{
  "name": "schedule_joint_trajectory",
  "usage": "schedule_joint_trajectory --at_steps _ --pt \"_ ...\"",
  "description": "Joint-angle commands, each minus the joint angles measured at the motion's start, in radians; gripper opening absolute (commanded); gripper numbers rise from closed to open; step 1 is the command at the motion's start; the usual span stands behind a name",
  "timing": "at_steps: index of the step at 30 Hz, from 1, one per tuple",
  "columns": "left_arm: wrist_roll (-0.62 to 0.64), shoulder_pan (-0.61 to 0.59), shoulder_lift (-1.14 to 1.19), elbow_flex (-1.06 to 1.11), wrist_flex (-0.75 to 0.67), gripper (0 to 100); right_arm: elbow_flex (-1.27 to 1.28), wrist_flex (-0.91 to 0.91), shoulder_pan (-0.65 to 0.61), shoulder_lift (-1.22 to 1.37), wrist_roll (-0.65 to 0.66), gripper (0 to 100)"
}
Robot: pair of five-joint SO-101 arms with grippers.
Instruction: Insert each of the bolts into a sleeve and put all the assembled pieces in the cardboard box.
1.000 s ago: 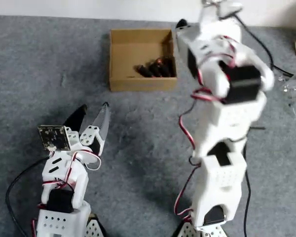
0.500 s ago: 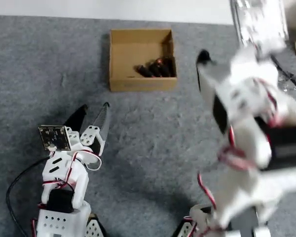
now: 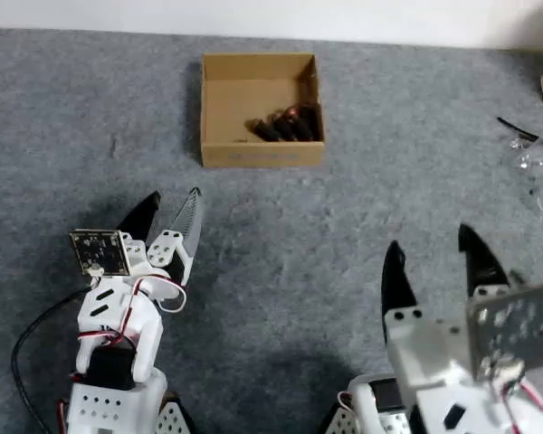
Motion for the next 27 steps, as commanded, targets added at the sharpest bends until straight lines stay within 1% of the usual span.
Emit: schedule_joint_trajectory --at_steps 1,3,5,7,11,13,17,21,23,27 --pt "-0.014 0.012 -0.008 0.021 0.015 20 0.306 -0.18 0.012 -0.228 -0.008 22.4" --pt "-0.014 0.008 -0.01 0.021 0.02 20 0.441 -0.257 0.013 -0.332 -0.008 22.4" --pt "-0.017 -0.002 -0.008 0.021 0.023 20 0.549 -0.297 0.013 -0.403 -0.009 22.4" --pt "-0.071 -0.016 -0.01 0.021 0.051 20 0.621 -0.305 0.013 -0.446 -0.009 22.4" --pt "-0.181 -0.016 -0.012 0.021 0.17 20 0.671 -0.305 0.013 -0.487 -0.006 22.4" --pt "-0.207 -0.022 -0.013 0.021 0.23 20 0.674 -0.305 0.016 -0.487 -0.003 22.4" --pt "-0.209 -0.016 -0.013 0.021 0.37 20 0.768 -0.315 0.127 -0.489 -0.003 22.4" --pt "-0.212 -0.022 -0.013 0.021 0.508 20 0.888 -0.395 0.217 -0.489 -0.011 22.4" --pt "-0.221 -0.022 -0.013 0.021 0.554 20 0.94 -0.418 0.22 -0.489 -0.044 22.4" --pt "-0.318 -0.022 -0.013 0.021 0.615 20 1.027 -0.427 0.219 -0.49 -0.172 22.4"
